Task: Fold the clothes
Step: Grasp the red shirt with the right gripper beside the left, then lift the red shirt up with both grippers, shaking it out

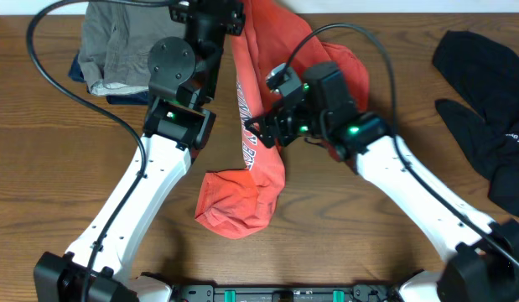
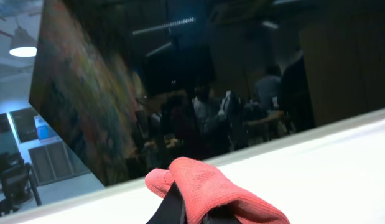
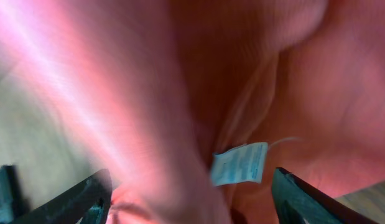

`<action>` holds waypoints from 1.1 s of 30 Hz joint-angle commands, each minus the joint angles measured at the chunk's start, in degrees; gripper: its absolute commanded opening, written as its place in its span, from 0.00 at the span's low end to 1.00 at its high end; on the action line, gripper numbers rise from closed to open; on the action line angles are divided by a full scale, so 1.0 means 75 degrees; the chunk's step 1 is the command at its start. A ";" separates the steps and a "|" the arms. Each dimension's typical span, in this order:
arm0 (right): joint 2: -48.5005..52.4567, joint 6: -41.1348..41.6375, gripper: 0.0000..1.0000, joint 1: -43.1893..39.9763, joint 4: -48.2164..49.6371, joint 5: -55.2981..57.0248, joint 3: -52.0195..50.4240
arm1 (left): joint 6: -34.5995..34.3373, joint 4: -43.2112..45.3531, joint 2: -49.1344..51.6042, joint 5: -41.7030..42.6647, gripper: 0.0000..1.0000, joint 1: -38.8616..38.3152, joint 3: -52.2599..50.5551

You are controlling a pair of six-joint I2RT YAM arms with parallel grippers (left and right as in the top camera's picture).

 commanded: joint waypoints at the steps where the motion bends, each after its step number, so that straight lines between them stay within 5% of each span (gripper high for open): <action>1: 0.0618 0.0335 0.78 0.0131 0.0131 0.0959 -0.0201 | -0.0111 0.0149 -0.0082 -0.0122 0.06 -0.0003 0.0463; 5: 0.1224 0.0440 0.75 0.0128 0.0175 0.1040 -0.0204 | -0.0102 0.0152 -0.0221 -0.0128 0.06 0.0000 0.0504; 7: 0.1387 0.0557 0.63 0.0125 0.0105 0.1040 -0.0204 | -0.0087 0.0154 -0.0323 -0.0341 0.06 0.0000 0.0507; 10: 0.1370 0.0711 0.01 0.0061 0.0093 0.1005 -0.0204 | 0.0256 0.0149 -0.0458 -0.0781 0.06 0.0000 0.0507; 23: -0.1276 0.0050 0.01 -0.2783 -0.0329 0.0933 0.0041 | 0.0903 -0.0685 -0.0857 -0.2043 0.06 0.0571 0.0504; 33: -0.2209 -0.0810 0.01 -0.5286 -0.1690 -0.0102 0.2946 | 0.0912 -0.0659 -0.1848 -0.2183 0.06 0.1227 0.0507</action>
